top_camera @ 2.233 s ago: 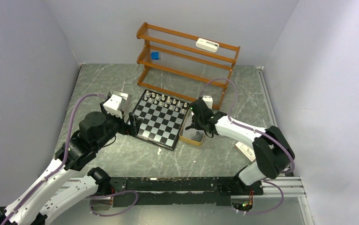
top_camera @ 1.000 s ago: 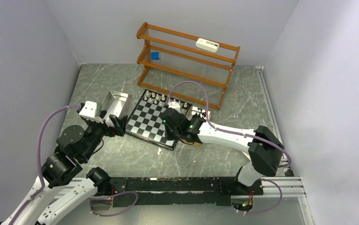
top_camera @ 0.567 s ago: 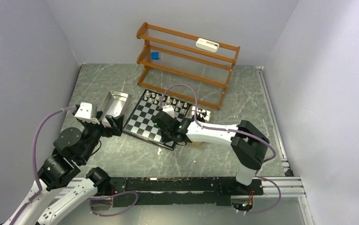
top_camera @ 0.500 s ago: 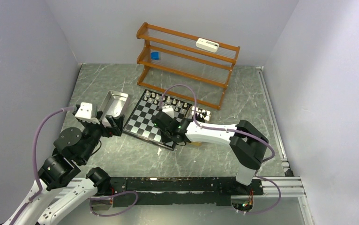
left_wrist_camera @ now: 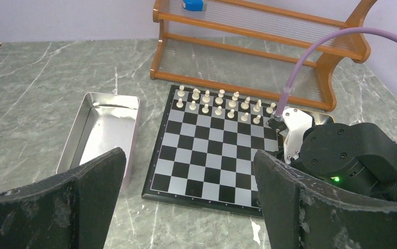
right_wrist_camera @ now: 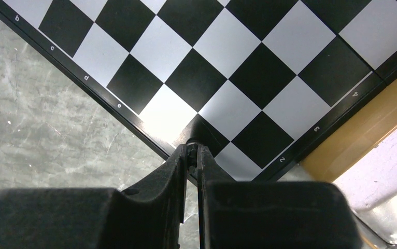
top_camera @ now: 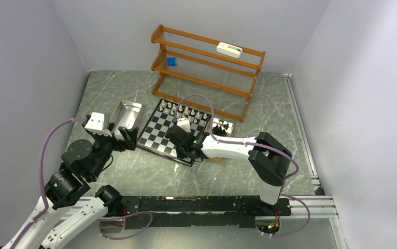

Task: Set up the chess pieces on the board
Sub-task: Place the chess piece on the chessboard.

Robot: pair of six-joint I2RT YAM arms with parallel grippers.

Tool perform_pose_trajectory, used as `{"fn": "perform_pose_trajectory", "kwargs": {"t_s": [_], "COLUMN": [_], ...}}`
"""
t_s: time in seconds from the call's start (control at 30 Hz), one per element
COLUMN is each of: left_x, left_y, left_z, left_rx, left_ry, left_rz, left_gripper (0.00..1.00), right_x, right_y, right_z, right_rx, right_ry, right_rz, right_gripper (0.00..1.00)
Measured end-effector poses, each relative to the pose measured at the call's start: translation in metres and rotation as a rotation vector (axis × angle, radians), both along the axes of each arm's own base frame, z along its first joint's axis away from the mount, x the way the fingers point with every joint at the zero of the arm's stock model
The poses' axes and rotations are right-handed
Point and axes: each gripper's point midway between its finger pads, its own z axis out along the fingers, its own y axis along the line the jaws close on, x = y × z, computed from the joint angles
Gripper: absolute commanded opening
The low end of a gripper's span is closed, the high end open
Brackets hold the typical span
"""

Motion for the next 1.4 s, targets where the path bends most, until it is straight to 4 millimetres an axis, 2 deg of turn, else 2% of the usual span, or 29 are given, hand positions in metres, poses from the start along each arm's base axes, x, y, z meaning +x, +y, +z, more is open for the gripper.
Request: {"fn": "perform_pose_trajectory", "kwargs": {"t_s": [0.33, 0.63, 0.9, 1.07, 1.17, 1.23, 1.4], "left_x": [0.002, 0.002, 0.002, 0.002, 0.002, 0.002, 0.001], "left_y": [-0.003, -0.003, -0.003, -0.003, -0.003, -0.004, -0.007], "left_z": [-0.003, -0.004, -0.004, -0.004, -0.004, -0.004, -0.005], "left_rx": [0.01, 0.011, 0.011, 0.011, 0.011, 0.011, 0.012], "left_ry": [0.013, 0.014, 0.014, 0.014, 0.014, 0.014, 0.018], "left_rz": [-0.003, -0.005, -0.006, -0.006, -0.008, -0.012, -0.031], "left_gripper": [0.98, 0.98, 0.97, 0.97, 0.98, 0.98, 0.97], "right_x": [0.002, 0.002, 0.003, 0.002, 0.001, 0.001, 0.006], "right_y": [0.0, 0.0, 0.001, 0.001, 0.002, 0.003, 0.001], "right_z": [0.0, 0.0, 0.0, 0.005, 0.019, 0.034, 0.08], "right_rx": [-0.006, -0.011, -0.008, 0.001, 0.029, 0.064, 0.152], "right_ry": [-0.018, -0.025, -0.028, -0.031, -0.039, -0.055, -0.119], "right_rz": [0.001, 0.006, 0.008, 0.008, 0.014, 0.019, 0.018], "right_gripper": [0.14, 0.38, 0.43, 0.55, 0.6, 0.61, 0.57]}}
